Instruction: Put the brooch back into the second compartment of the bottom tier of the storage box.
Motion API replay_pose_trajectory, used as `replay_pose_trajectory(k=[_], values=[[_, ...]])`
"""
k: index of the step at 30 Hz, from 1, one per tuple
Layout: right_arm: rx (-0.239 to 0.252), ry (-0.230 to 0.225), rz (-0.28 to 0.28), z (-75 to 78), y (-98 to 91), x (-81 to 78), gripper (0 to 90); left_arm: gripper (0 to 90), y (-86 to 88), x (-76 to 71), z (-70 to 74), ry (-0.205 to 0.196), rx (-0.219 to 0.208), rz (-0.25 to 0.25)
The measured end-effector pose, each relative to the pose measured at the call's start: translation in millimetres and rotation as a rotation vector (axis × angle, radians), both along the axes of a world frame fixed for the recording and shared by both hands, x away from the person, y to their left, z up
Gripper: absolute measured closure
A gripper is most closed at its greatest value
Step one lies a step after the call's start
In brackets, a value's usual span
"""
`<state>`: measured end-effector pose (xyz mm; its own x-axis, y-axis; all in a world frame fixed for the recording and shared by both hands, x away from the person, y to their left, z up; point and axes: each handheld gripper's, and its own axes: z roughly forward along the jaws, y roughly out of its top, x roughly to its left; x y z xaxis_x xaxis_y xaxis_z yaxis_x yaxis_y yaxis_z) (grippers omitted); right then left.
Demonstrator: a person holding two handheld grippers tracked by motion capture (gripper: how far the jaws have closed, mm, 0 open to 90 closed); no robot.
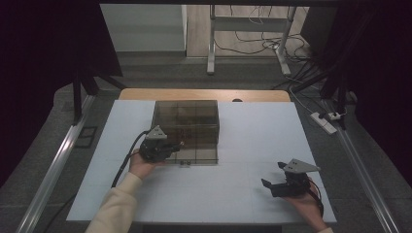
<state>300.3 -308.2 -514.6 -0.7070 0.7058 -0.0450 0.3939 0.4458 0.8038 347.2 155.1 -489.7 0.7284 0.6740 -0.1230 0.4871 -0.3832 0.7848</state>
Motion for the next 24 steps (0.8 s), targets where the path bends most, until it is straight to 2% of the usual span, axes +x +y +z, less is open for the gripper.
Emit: replay_pose_trajectory(k=[12,19,24], values=[[-0.002,-0.001,-0.001,-0.1,0.5,0.0,7.4,82.2,-16.5,10.9,-0.6,0.005,-0.002,-0.02],[-0.003,-0.002,-0.002,-0.2,0.9,-0.4,7.4,82.1,-24.8,13.5,-0.1,0.0,0.008,-0.034],[-0.001,-0.006,-0.004,-0.3,1.1,-0.5,7.4,82.0,-26.9,14.8,-3.5,0.01,0.021,-0.038]])
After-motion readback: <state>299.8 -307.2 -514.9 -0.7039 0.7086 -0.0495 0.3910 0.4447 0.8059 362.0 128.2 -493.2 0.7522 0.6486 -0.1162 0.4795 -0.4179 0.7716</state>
